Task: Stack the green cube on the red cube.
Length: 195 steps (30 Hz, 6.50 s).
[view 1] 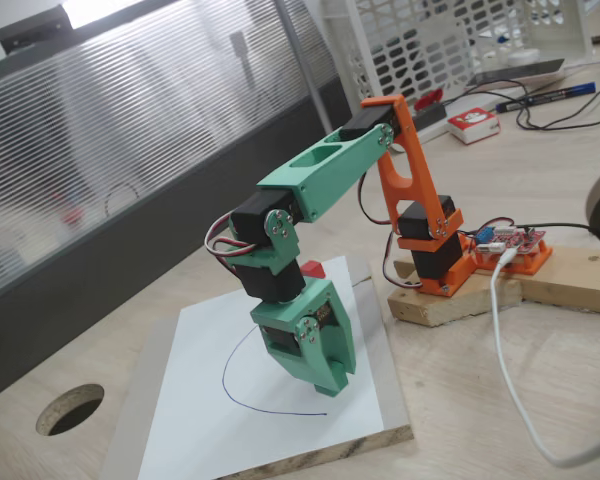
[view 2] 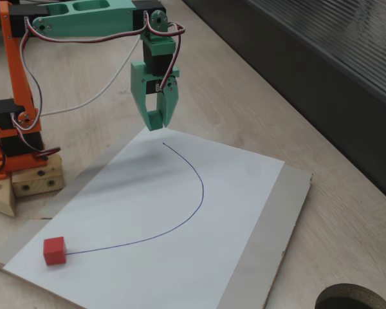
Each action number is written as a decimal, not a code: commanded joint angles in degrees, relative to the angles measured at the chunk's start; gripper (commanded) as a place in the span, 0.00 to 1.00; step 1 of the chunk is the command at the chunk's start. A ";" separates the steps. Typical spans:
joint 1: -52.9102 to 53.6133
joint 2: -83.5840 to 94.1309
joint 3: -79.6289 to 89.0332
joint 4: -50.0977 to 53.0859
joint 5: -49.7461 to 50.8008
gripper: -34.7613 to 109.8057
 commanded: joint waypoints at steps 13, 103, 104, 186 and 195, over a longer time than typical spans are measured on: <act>-0.97 2.55 0.70 -0.88 0.62 0.34; -0.35 0.70 0.79 -5.36 0.35 0.34; -0.35 0.70 0.79 -5.36 0.35 0.34; 16.79 -14.68 -22.94 -4.57 -12.74 0.34; 21.71 -14.68 -22.94 -4.57 -15.56 0.34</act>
